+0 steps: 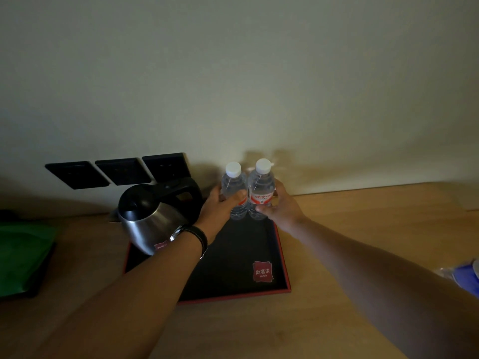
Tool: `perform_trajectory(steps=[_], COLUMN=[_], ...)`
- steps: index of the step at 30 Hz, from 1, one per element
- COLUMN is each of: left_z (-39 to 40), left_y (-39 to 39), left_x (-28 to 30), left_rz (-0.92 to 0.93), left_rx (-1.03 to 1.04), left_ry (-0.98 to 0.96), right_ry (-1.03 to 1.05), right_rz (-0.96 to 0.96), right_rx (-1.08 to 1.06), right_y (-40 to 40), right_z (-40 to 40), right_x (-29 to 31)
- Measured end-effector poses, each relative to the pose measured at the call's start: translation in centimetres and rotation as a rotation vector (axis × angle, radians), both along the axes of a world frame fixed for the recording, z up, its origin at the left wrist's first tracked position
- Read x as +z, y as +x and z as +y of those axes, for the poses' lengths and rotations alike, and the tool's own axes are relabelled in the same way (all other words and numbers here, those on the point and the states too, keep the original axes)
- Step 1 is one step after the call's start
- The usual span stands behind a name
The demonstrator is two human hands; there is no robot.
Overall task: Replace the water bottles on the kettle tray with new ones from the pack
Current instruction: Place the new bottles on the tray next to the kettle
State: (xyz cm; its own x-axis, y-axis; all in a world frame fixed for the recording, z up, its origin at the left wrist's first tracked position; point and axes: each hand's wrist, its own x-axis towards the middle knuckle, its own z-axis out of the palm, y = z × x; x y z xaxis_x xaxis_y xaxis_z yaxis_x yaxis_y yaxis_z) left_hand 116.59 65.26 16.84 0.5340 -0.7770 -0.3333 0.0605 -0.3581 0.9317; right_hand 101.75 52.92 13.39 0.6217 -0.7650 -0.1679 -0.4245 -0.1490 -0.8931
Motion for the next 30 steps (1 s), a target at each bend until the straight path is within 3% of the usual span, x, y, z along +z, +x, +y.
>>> perform_trajectory(steps=[21,30], left_z=[-0.4,-0.4], left_y=[-1.5,-1.0], left_x=[-0.4,0.1], left_rz=[-0.013,-0.032], left_rx=[0.113,0.037], left_ry=[-0.052,-0.012], right_ry=[0.022,0.025], right_rz=[0.007,0.058], right_rx=[-0.060,-0.014], right_y=[0.4,0.4], right_z=[-0.5,-1.0], right_x=[-0.5,-0.4])
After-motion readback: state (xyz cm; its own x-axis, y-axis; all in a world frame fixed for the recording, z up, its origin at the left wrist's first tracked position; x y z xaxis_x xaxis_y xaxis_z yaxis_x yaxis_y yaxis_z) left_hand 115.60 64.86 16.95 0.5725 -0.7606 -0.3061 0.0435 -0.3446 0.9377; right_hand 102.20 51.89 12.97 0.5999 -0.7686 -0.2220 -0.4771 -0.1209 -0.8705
